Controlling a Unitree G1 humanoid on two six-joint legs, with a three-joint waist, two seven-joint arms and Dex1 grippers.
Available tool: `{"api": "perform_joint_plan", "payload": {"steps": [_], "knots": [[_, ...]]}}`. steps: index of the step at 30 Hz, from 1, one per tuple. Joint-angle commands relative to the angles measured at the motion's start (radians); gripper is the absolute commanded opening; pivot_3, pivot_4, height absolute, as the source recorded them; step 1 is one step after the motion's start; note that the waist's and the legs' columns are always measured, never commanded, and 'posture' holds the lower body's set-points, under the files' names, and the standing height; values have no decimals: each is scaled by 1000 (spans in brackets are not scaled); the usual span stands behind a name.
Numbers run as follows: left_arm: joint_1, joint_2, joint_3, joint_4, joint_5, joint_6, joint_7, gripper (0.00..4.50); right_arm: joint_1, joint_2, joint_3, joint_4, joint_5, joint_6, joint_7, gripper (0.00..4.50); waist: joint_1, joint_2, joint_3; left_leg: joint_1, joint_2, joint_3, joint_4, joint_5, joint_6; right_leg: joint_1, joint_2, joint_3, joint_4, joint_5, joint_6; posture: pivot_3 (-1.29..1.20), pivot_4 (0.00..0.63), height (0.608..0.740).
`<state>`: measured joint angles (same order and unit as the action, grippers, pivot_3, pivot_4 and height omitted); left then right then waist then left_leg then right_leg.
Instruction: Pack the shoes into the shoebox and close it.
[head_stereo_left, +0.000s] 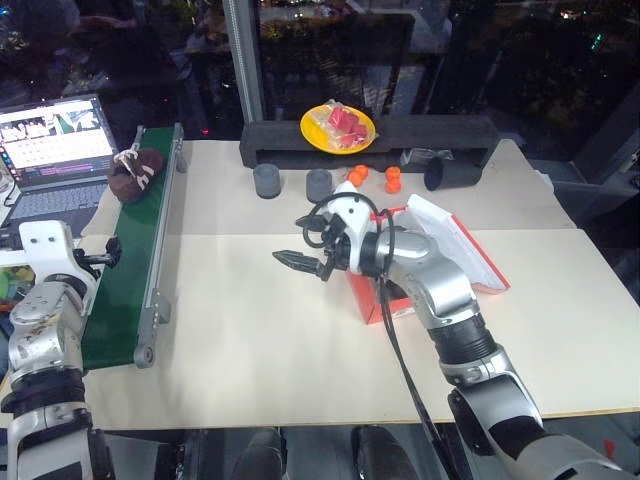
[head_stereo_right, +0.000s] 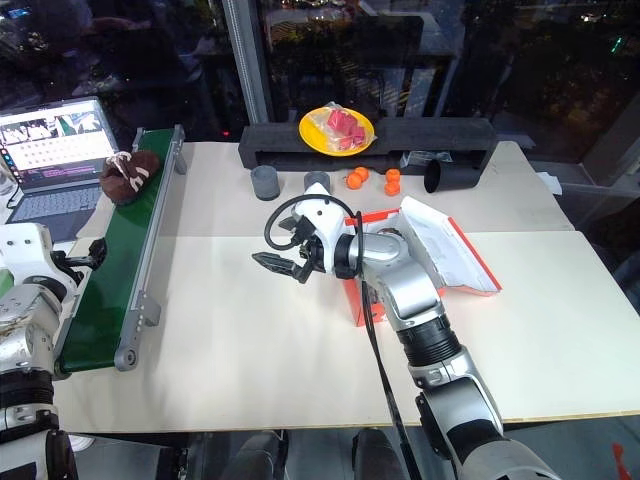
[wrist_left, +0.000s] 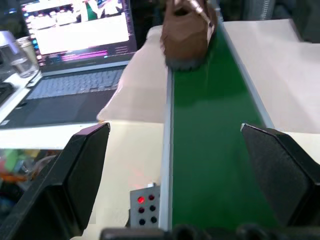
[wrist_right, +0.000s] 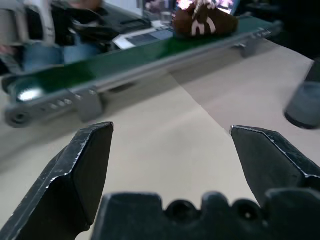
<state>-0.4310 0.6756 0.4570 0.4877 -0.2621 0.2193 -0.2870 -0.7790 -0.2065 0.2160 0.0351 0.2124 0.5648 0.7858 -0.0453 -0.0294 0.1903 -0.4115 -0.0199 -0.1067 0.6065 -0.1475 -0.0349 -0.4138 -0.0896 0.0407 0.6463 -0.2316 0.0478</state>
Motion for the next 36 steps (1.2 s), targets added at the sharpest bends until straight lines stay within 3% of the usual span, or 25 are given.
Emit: {"api": "perform_joint_plan", "payload": {"steps": [1, 25, 32, 36], "knots": [[-59, 50, -24, 115, 21, -31, -55, 4500, -27, -20, -18, -64, 21, 16, 5, 4456, 1, 0, 0, 0, 0, 0, 0, 0, 0, -1, 0, 0, 0, 0, 0, 0, 150, 740], [-201, 10, -58, 379, 17, -150, -106, 4500, -5, -108, -30, -160, 31, 110, -37, 4456, 2, -1, -1, -5, 0, 0, 1, 0, 0, -7, 0, 0, 2, 1, -1, 0, 150, 740], [-259, -16, -66, 361, 4, -130, -147, 2597, -2, -121, -40, -186, 37, 140, -50, 4500, 14, -1, -1, -6, 0, 0, 2, 1, 0, -6, 0, -1, 2, 1, -1, 0, 150, 740], [-285, -35, -72, 238, -29, -84, -178, 2506, -13, -118, -55, -181, 48, 146, -56, 4500, 13, -2, -1, -7, 0, 0, 2, 1, -1, -6, 0, -1, 2, 2, 0, 0, 150, 740]]}}
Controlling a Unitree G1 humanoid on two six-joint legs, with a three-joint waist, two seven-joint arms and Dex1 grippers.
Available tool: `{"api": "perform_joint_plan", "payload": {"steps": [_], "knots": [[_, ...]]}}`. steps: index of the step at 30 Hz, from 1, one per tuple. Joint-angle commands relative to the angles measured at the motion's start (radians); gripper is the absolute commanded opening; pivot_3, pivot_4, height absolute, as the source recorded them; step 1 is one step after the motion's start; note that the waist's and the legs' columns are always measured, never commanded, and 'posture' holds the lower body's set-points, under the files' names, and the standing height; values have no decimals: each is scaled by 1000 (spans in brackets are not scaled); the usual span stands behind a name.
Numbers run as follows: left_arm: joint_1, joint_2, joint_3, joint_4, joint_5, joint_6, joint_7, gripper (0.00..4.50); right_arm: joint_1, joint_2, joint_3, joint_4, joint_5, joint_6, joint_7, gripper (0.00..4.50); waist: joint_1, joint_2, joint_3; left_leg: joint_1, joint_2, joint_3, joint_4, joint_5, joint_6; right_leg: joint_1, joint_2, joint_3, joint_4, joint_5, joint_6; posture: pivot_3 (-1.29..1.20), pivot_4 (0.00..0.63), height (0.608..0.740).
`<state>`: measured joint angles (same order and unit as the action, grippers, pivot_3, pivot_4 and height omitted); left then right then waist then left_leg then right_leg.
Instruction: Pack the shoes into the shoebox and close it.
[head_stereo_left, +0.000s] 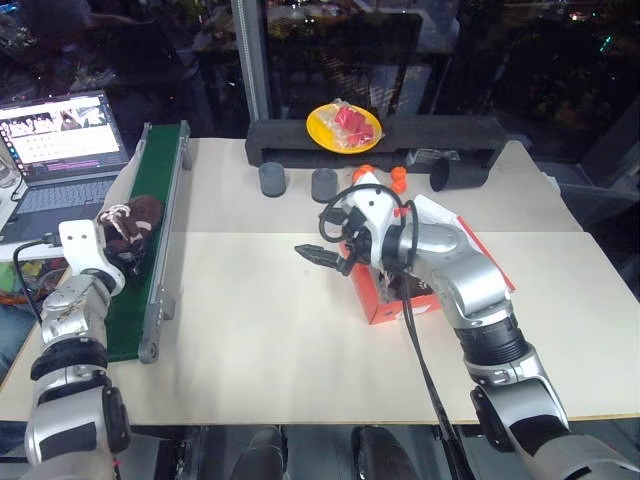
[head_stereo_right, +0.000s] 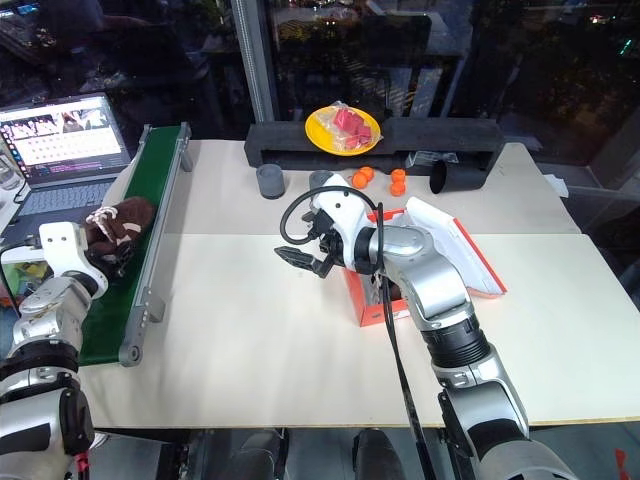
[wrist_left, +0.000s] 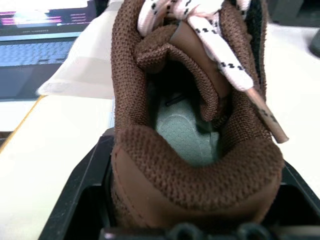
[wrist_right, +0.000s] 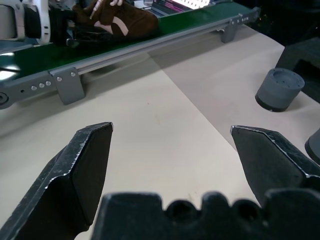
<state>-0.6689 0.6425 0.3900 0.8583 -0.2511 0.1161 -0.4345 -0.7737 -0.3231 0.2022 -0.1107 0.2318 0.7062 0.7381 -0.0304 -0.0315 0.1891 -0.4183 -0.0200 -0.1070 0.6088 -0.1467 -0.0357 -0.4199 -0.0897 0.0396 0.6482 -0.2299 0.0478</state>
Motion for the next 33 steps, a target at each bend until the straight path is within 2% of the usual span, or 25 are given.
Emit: {"api": "perform_joint_plan", "payload": {"steps": [1, 4, 8, 10, 14, 18, 33], "knots": [[-51, -8, -7, -170, -50, 33, -37, 2506, -21, 1, -45, -33, 34, 7, -11, 4500, -3, 0, 0, -2, 0, 0, 0, 0, 0, -1, 0, 0, 0, 0, 0, 0, 150, 740], [-67, -38, -27, -323, -97, 102, -66, 2506, -36, 50, -114, -27, 110, 53, -43, 4500, -10, 0, 0, -4, 0, 0, 1, 0, 0, -4, 0, 0, 0, 0, 0, 0, 150, 740], [-119, -138, -135, -639, -192, 281, -89, 2506, -178, 237, -474, 71, 433, 233, -259, 4500, -13, -1, 0, -5, 0, -1, 1, 0, 0, -4, 0, 0, 0, 1, 0, 0, 150, 740], [-142, -186, -176, -728, -202, 341, -58, 2506, -229, 260, -572, 127, 503, 290, -340, 4500, -7, -1, 0, -6, 0, -1, 1, 1, -1, -3, 0, 0, 0, 2, 0, 0, 150, 740], [-191, -290, -198, -854, -259, 457, 31, 2506, -268, 251, -639, 180, 553, 331, -437, 4500, -14, -1, 0, -4, 0, -1, 1, 0, 0, -2, 0, 0, -1, 2, 0, 0, 150, 740], [-208, -348, -233, -928, -309, 531, 35, 2506, -297, 259, -726, 204, 641, 343, -523, 4500, -28, 1, 1, -5, 0, 0, 0, 0, 0, -4, 0, 2, 0, 2, 0, 0, 150, 740], [-178, -417, -267, -939, -330, 577, 25, 2506, -301, 215, -724, 134, 808, 344, -652, 4500, -38, 1, 1, -6, 0, 1, 1, 0, 1, -4, 0, 2, -1, 2, 0, 0, 150, 740]]}}
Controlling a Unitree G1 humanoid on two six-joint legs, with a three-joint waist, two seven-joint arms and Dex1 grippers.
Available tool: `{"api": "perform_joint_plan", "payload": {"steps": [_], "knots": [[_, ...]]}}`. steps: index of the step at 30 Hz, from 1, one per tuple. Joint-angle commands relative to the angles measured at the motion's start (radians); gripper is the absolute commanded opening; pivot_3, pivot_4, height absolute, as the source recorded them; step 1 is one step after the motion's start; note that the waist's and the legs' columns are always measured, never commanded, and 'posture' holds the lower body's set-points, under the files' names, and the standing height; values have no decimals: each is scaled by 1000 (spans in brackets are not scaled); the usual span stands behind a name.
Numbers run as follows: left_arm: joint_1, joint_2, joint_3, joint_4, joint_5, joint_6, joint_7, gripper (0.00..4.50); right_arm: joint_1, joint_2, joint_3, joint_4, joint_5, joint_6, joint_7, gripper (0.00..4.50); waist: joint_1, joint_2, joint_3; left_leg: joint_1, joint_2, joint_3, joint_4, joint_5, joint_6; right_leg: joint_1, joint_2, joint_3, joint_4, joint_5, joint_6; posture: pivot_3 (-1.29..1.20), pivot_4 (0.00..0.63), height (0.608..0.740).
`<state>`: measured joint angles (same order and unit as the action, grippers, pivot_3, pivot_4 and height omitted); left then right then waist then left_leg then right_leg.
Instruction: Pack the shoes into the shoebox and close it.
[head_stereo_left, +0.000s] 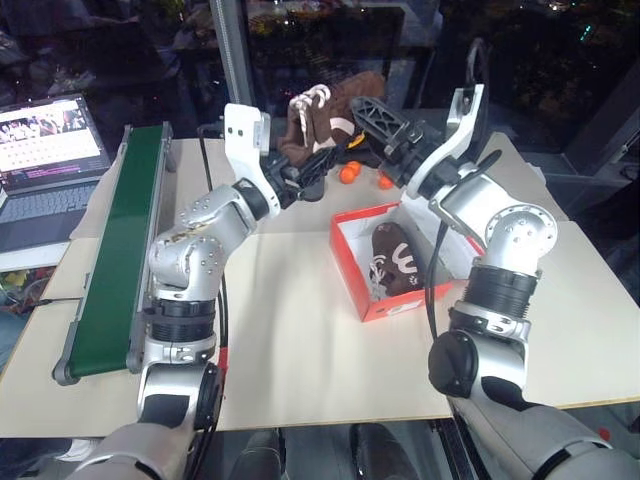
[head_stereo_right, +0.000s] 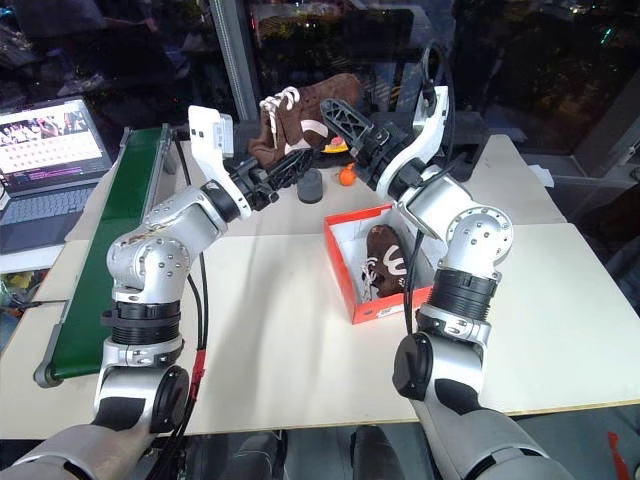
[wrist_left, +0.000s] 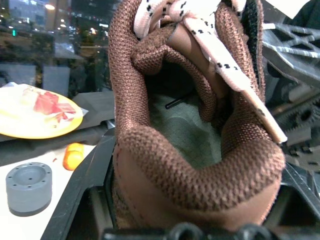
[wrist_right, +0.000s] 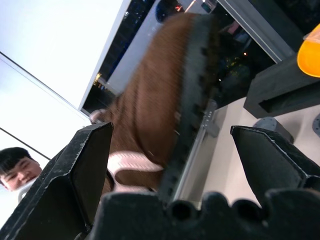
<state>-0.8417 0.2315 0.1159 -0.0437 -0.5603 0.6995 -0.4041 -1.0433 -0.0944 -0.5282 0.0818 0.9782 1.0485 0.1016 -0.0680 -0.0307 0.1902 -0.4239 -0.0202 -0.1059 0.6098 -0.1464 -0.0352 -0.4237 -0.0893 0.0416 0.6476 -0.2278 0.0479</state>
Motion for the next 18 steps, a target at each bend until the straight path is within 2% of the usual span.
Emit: {"api": "perform_joint_plan", "payload": {"steps": [1, 4, 7, 16, 18], "knots": [[-2, -13, 4, -39, -25, -2, -5, 2506, -30, -13, 11, -60, 70, -2, -22, 4500, 0, 0, 0, 0, 0, 0, 0, 0, 0, 0, 0, 0, 0, 0, 0, 0, 150, 740], [3, -38, -13, -55, -35, 9, -8, 2506, -20, -7, 36, -58, 67, -18, -29, 4500, 0, 0, 0, 1, 0, 0, 1, 0, 0, 1, 0, 0, 0, 0, 0, 0, 150, 740], [-6, -66, -14, -67, -42, 14, 8, 2500, -11, 1, 55, -43, 47, -36, -27, 3798, 1, 0, 0, 0, 0, 0, 1, 0, 0, 0, 0, 0, 0, 0, 0, 0, 150, 740], [-10, -62, -15, -58, -32, 3, -4, 2500, -11, -20, 100, -5, 2, -76, -11, 767, 1, 0, 0, 0, 0, 0, 1, 0, 0, 1, 0, 0, 0, 0, 0, 0, 150, 740], [-12, -60, -16, -53, -31, 1, -8, 2500, -12, -25, 107, 4, -7, -82, -5, 303, 1, 0, 0, 0, 0, 0, 1, 0, 0, 1, 0, 0, 0, 0, 0, 0, 150, 740]]}}
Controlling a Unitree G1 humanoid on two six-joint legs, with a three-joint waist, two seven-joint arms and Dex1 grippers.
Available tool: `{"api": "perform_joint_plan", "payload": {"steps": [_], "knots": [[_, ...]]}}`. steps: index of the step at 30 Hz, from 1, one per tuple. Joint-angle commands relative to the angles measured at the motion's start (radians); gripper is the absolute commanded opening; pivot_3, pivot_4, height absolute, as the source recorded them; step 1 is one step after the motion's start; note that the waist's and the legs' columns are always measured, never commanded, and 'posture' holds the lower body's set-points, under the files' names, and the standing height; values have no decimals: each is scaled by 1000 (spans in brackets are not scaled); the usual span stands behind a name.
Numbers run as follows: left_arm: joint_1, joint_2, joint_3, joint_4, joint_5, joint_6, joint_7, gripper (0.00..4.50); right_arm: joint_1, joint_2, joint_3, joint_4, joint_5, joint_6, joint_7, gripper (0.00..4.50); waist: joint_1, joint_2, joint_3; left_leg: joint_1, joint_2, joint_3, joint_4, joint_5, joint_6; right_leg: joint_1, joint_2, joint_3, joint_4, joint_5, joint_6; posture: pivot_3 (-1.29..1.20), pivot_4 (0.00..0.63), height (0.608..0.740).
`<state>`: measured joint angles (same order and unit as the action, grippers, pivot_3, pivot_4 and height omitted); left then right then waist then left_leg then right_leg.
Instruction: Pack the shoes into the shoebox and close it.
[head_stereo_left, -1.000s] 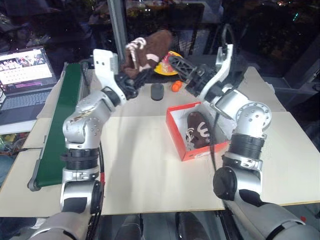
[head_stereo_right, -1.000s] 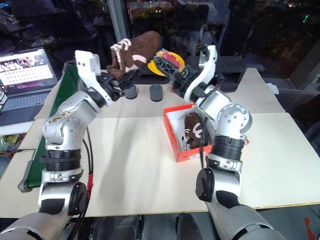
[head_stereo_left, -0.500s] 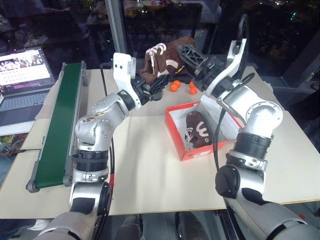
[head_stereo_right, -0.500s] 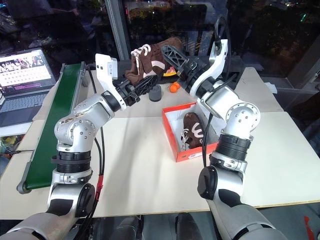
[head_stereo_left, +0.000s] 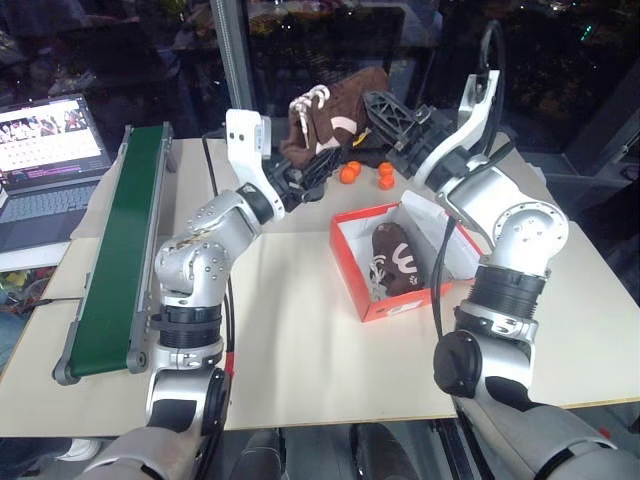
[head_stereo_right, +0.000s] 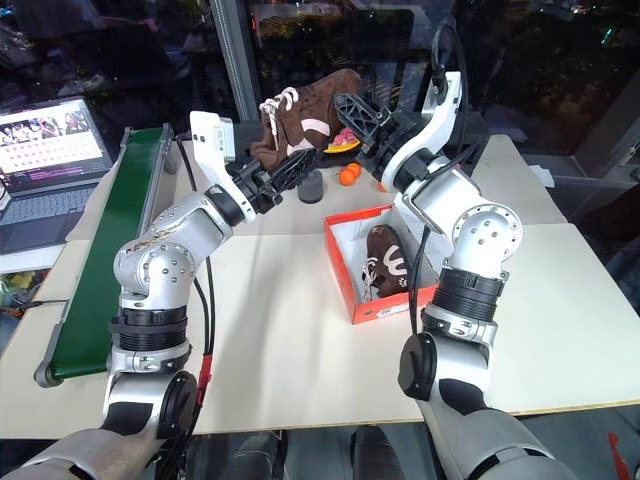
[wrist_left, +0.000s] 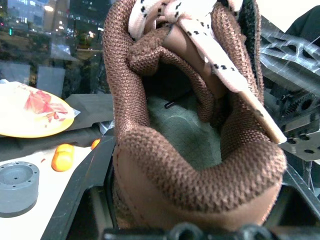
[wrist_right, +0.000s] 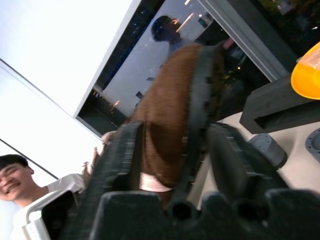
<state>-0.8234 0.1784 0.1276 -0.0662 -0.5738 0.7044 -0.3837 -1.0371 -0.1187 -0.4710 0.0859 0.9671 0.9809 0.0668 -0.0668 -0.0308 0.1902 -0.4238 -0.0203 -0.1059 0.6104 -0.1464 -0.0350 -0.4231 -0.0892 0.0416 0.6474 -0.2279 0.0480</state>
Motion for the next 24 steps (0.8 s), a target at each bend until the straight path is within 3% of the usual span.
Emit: {"api": "perform_joint_plan", "payload": {"steps": [1, 13, 15, 18, 24], "knots": [[-30, -6, -29, -30, -17, -4, -30, 2500, -19, -2, 51, 5, 2, -18, 32, 232, 0, 0, 0, 0, 0, 0, 0, 0, 0, 0, 0, 0, 0, 0, 0, 0, 150, 740], [-28, 10, -27, -13, -20, 7, -38, 2500, -25, -16, 68, 42, -33, -65, 21, 205, 0, 0, 0, 0, 0, 0, 0, 0, 0, 0, 0, 0, 0, 0, 0, 0, 150, 740], [-22, 12, -14, -15, -42, 20, -46, 3451, -33, -15, 58, 49, -34, -80, 14, 205, 0, 0, 0, 0, 0, 0, 0, 0, 0, 0, 0, 0, 0, 0, 0, 0, 150, 740], [-12, 29, -16, -27, -42, 40, -54, 4478, -53, -24, 38, 68, -34, -105, 3, 205, 0, 0, 0, 0, 0, 0, 0, 0, 0, 0, 0, 0, 0, 0, 0, 0, 150, 740], [21, 65, 10, -42, -56, 69, -60, 4478, -86, -76, 10, 100, -46, -138, 6, 205, 0, 0, 0, 0, 0, 0, 0, 0, 0, 0, 0, 0, 0, 0, 0, 0, 150, 740]]}}
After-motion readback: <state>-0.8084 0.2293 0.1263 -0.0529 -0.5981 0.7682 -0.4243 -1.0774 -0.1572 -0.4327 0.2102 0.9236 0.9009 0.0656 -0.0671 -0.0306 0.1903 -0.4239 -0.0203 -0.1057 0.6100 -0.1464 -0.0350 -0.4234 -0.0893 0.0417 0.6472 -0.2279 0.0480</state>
